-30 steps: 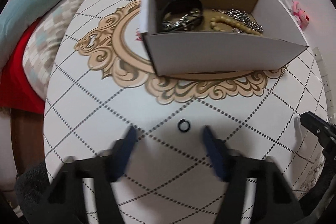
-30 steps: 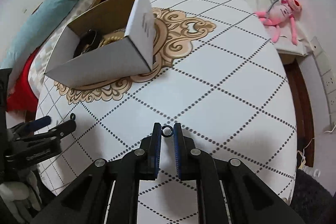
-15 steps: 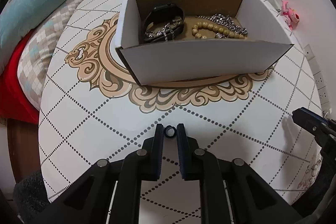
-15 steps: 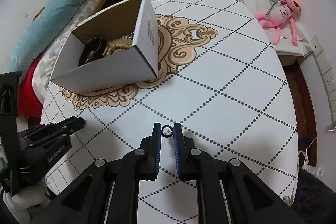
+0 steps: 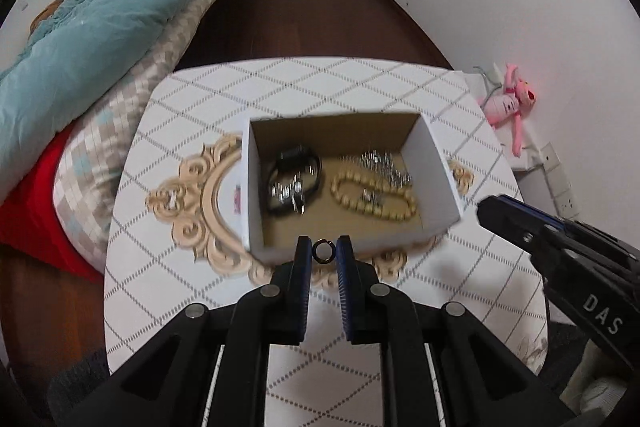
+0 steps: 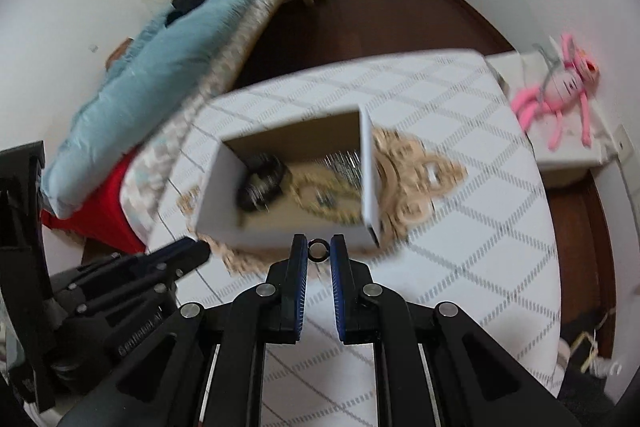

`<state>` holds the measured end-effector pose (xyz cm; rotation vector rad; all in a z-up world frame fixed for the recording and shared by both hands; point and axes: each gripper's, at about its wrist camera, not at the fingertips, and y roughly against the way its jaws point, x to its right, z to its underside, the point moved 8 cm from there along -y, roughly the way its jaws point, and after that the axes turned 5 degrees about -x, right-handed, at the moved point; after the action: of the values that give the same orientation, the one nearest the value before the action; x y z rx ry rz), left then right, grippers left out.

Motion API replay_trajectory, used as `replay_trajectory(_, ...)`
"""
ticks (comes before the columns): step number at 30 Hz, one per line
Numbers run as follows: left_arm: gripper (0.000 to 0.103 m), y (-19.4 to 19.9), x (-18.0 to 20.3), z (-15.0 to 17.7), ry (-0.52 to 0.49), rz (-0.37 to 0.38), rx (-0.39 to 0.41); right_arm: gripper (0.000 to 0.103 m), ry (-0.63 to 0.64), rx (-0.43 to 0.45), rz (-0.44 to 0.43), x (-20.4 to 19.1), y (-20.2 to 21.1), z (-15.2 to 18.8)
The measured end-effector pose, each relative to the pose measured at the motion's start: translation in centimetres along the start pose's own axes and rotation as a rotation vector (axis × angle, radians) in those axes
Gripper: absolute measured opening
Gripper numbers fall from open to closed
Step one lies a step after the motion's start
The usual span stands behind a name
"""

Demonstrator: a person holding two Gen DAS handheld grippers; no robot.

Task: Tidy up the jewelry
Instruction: 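Carry both black ear studs over the white box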

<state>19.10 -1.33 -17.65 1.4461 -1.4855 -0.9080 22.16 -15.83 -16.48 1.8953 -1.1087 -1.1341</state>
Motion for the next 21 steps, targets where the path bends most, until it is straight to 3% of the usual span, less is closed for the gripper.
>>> replay_trajectory(7, 0.01, -2.2, -1.0, -3.7, 0.013, -0.01, -0.038, 0.012, 0.038, -0.033, 0.006, -1.2, -2.9, -4.7)
replay_trajectory(17, 0.012, -4.6, -2.3, -6.0, 0.063, 0.011, -0.128, 0.013, 0.045, -0.153, 0.011, -0.5, -7.5, -7.0)
replay_trajectory(19, 0.016, -4.6, -2.5, -6.2, 0.085, 0.03, -0.141, 0.013, 0.039, -0.174, 0.013, -0.3, -7.9, -7.1)
replay_trajectory(21, 0.033, -4.4, -2.7, -6.4, 0.093, 0.026, -0.143, 0.014, 0.036, -0.181, 0.02, -0.2, -8.0, -7.1)
